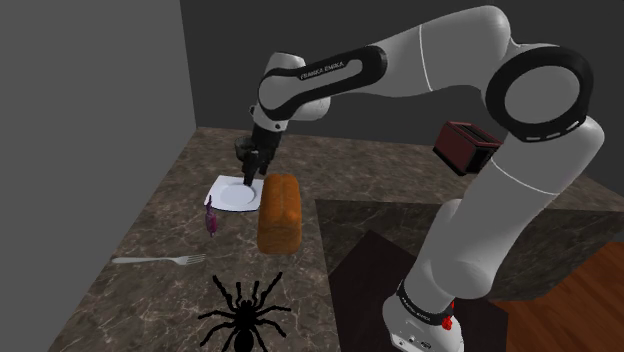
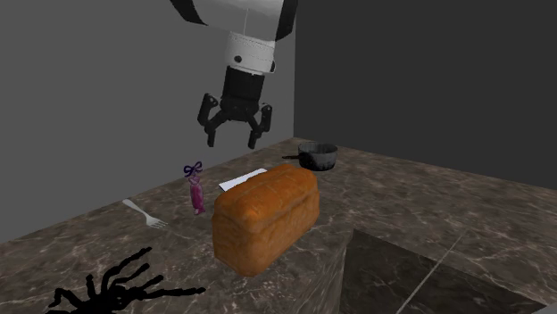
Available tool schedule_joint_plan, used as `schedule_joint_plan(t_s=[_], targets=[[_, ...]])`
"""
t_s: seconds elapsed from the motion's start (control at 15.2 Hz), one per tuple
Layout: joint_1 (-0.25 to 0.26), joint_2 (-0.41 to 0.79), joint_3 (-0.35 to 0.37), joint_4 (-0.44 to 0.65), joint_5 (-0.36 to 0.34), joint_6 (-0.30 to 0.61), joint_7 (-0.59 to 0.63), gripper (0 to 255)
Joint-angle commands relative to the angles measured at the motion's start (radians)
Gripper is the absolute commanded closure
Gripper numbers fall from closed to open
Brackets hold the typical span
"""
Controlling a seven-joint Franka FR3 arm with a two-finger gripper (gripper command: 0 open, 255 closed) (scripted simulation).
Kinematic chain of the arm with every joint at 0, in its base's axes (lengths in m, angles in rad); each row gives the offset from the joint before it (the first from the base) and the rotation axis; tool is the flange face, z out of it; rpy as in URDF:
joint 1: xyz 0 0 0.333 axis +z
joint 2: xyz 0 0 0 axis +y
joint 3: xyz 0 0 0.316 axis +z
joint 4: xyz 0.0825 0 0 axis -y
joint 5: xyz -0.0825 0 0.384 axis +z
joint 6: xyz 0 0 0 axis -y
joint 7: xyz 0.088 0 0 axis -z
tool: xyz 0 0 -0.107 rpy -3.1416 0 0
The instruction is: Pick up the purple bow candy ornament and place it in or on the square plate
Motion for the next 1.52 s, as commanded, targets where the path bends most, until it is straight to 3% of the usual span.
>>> schedule_joint_plan(t_s=[0.0, 0.53, 1.06, 1.45], targets=[[0.012, 0.066, 0.004, 0.044, 0.033, 0.02, -0.041, 0], [0.049, 0.331, 0.056, 0.268, 0.138, 0.057, -0.156, 0], [0.063, 0.391, 0.071, 0.25, 0.158, 0.138, -0.168, 0], [0.063, 0.391, 0.071, 0.25, 0.158, 0.138, -0.168, 0]])
